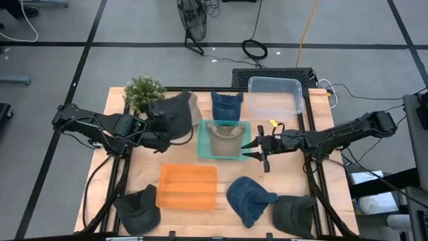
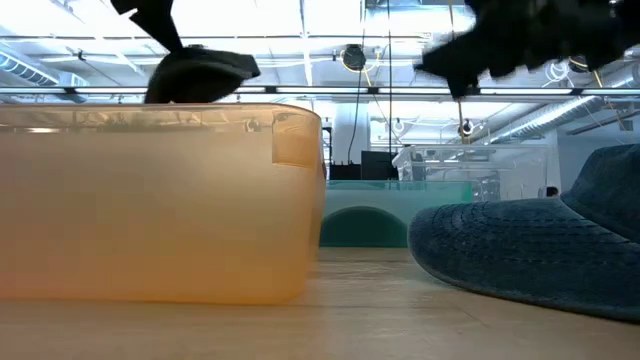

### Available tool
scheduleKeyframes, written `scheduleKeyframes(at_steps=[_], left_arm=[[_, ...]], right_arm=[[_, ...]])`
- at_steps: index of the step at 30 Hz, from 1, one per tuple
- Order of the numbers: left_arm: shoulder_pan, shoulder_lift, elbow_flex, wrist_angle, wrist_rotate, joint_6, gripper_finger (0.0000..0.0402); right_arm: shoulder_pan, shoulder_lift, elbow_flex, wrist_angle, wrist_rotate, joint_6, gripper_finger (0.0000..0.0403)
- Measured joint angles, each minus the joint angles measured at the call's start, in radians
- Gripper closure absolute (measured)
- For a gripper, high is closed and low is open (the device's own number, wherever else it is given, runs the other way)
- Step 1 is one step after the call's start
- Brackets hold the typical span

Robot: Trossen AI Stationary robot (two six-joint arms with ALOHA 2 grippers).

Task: Pick & Place hat
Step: Put the top black cap into the transparent bin

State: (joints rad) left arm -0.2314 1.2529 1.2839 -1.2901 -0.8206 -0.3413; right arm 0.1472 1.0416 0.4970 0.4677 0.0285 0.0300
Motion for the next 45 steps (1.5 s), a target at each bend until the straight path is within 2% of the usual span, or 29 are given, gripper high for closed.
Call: scheduleKeyframes(at_steps=[2, 7, 10, 14, 21, 25, 30, 33, 36, 40, 45], left_arm=[[0.000, 0.009, 0.000, 0.050, -0.007, 0.040, 0.0399], [0.001, 0.054, 0.000, 0.217, -0.035, 0.245, 0.0398], [0.001, 0.094, -0.001, 0.306, -0.046, 0.367, 0.0399], [-0.001, 0.148, -0.002, 0.442, -0.100, 0.523, 0.0397], [0.007, 0.214, -0.002, 0.694, -0.105, 0.775, 0.0397], [0.008, 0.214, -0.002, 0.793, -0.101, 0.830, 0.0395], [-0.006, 0.214, -0.002, 0.838, -0.097, 0.844, 0.0396], [-0.015, 0.214, -0.002, 0.838, -0.097, 0.836, 0.0394], [-0.024, 0.214, -0.002, 0.840, -0.097, 0.811, 0.0398], [-0.038, 0.214, -0.001, 0.857, -0.098, 0.798, 0.0395], [-0.045, 0.222, -0.002, 0.890, -0.117, 0.821, 0.0396]], right_arm=[[0.021, 0.000, 0.046, -0.013, 0.025, -0.072, 0.0298], [0.079, 0.008, 0.174, -0.051, 0.222, -0.324, 0.0298], [0.098, 0.028, 0.251, -0.083, 0.291, -0.428, 0.0298], [0.088, 0.094, 0.385, -0.204, 0.314, -0.466, 0.0298], [0.064, 0.275, 0.622, -0.359, 0.313, -0.518, 0.0293], [0.041, 0.376, 0.729, -0.423, 0.324, -0.524, 0.0263], [0.003, 0.447, 0.796, -0.423, 0.465, -0.555, 0.0206], [-0.031, 0.459, 0.801, -0.409, 0.459, -0.544, 0.0185], [-0.062, 0.459, 0.801, -0.421, 0.380, -0.496, 0.0180], [-0.103, 0.459, 0.801, -0.468, 0.290, -0.406, 0.0192], [-0.123, 0.459, 0.801, -0.484, 0.252, -0.383, 0.0216]])
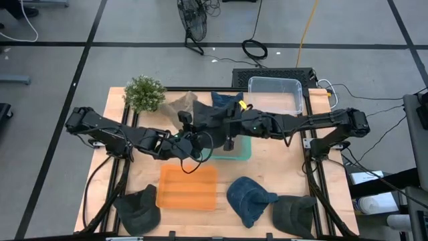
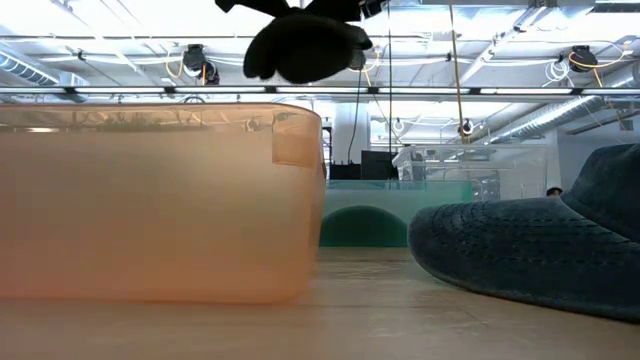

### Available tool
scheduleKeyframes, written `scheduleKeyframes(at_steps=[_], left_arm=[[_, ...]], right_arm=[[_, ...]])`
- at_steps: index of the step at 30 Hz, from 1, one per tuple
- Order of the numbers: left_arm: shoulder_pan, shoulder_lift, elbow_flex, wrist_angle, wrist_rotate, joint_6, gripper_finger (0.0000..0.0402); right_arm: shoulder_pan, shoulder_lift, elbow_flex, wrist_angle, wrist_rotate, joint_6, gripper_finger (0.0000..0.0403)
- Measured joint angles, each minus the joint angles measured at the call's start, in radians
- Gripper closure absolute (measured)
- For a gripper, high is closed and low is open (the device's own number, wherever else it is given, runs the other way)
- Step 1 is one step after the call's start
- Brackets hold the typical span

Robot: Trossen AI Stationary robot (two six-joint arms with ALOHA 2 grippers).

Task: Pick & Place hat
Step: Put the top black cap into the transparent bin

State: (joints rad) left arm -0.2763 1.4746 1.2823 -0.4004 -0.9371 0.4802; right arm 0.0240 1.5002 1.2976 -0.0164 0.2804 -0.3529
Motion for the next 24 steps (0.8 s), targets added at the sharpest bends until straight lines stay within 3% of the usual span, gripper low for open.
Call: scheduleKeyframes(at_steps=[3, 10, 20, 24], left_arm=[[-0.001, 0.003, 0.000, 0.002, -0.045, 0.000, 0.0396], [-0.001, 0.001, 0.000, 0.015, -0.030, 0.007, 0.0393], [-0.012, 0.006, -0.001, 0.065, -0.004, 0.028, 0.0393], [-0.012, 0.009, -0.001, 0.063, -0.001, 0.028, 0.0396]], right_arm=[[-0.004, 0.000, 0.000, -0.004, -0.050, 0.019, 0.0234], [-0.005, 0.020, 0.000, -0.012, -0.078, 0.026, 0.0284], [-0.009, 0.018, -0.001, -0.011, -0.088, 0.024, 0.0393], [-0.010, 0.018, -0.002, -0.020, -0.076, 0.003, 0.0394]])
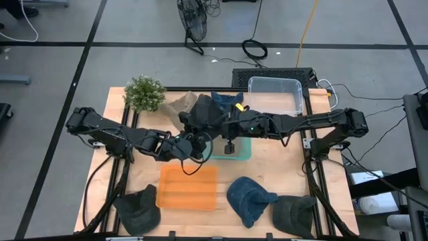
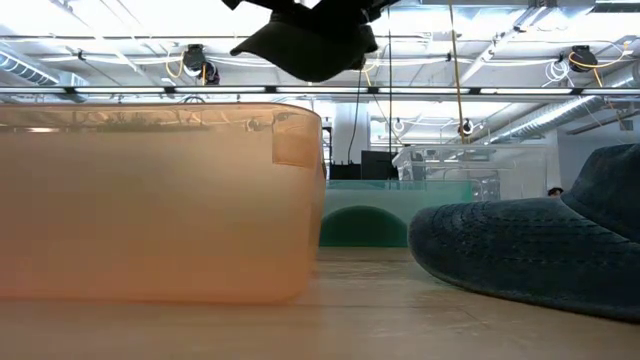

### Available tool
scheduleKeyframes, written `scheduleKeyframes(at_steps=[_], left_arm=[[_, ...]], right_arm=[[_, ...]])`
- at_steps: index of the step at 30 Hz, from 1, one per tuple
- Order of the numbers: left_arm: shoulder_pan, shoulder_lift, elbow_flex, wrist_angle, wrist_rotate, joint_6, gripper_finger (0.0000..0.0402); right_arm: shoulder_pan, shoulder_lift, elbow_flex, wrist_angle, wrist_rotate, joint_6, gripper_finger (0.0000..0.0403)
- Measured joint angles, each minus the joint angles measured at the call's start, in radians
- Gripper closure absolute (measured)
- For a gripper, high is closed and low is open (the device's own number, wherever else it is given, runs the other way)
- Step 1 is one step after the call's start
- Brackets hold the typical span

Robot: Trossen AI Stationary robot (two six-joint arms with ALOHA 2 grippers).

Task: Pick & Place hat
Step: Put the top black cap into the transparent bin

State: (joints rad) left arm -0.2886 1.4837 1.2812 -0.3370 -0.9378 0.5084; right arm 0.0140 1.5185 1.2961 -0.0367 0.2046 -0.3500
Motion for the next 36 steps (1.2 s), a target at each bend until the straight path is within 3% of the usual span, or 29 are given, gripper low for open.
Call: scheduleKeyframes(at_steps=[4, 11, 20, 24, 32, 36], left_arm=[[0.006, 0.000, 0.000, -0.006, 0.004, -0.039, 0.0373], [0.006, 0.001, 0.002, -0.024, -0.037, -0.069, 0.0324], [0.000, 0.001, 0.002, -0.036, -0.113, -0.080, 0.0284], [0.002, 0.001, 0.002, -0.079, -0.144, -0.107, 0.0282], [0.008, -0.002, 0.002, -0.117, -0.163, -0.144, 0.0282], [0.013, -0.004, 0.002, -0.113, -0.163, -0.149, 0.0282]], right_arm=[[0.001, 0.001, 0.000, -0.007, 0.037, -0.071, 0.0399], [-0.001, -0.025, 0.001, -0.078, 0.294, -0.229, 0.0401], [-0.081, -0.060, -0.001, -0.425, 0.503, -0.375, 0.0401], [-0.138, -0.109, -0.001, -0.549, 0.529, -0.406, 0.0401], [-0.228, -0.297, -0.014, -0.604, 0.524, -0.467, 0.0401], [-0.292, -0.400, -0.107, -0.599, 0.434, -0.562, 0.0401]])
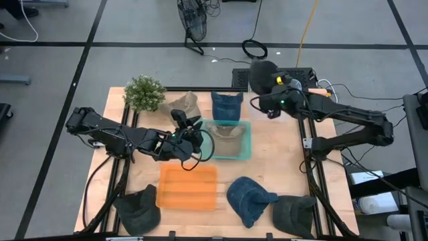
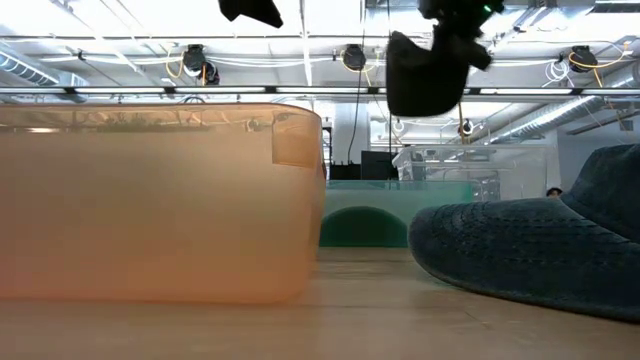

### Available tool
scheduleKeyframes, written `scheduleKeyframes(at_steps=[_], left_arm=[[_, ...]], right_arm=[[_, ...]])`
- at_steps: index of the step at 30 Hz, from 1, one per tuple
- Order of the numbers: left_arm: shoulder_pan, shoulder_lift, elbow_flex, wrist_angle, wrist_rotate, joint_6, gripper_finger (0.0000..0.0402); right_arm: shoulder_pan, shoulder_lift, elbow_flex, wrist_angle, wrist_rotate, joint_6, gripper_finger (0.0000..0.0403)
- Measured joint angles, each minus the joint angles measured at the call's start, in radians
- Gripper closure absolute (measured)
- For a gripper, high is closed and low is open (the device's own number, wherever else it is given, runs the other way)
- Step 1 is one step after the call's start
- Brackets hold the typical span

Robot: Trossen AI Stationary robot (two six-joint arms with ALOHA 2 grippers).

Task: Pick & Place hat
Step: Put the top black cap into the transparent bin

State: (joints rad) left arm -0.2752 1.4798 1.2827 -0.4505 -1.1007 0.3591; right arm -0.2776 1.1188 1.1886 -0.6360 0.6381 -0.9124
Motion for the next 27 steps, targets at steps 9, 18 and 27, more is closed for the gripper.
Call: scheduleKeyframes(at_steps=[9, 18, 27], left_arm=[[0.007, -0.042, -0.001, -0.014, 0.018, -0.063, 0.0282], [0.066, -0.113, -0.001, -0.098, 0.182, -0.190, 0.0282], [0.123, -0.145, -0.068, -0.063, 0.211, -0.195, 0.0282]], right_arm=[[-0.092, -0.166, -0.340, 0.239, 0.013, -0.193, 0.0400], [-0.193, -0.212, -0.528, 0.371, -0.093, -0.199, 0.0400], [-0.227, -0.219, -0.546, 0.379, -0.171, -0.147, 0.0399]])
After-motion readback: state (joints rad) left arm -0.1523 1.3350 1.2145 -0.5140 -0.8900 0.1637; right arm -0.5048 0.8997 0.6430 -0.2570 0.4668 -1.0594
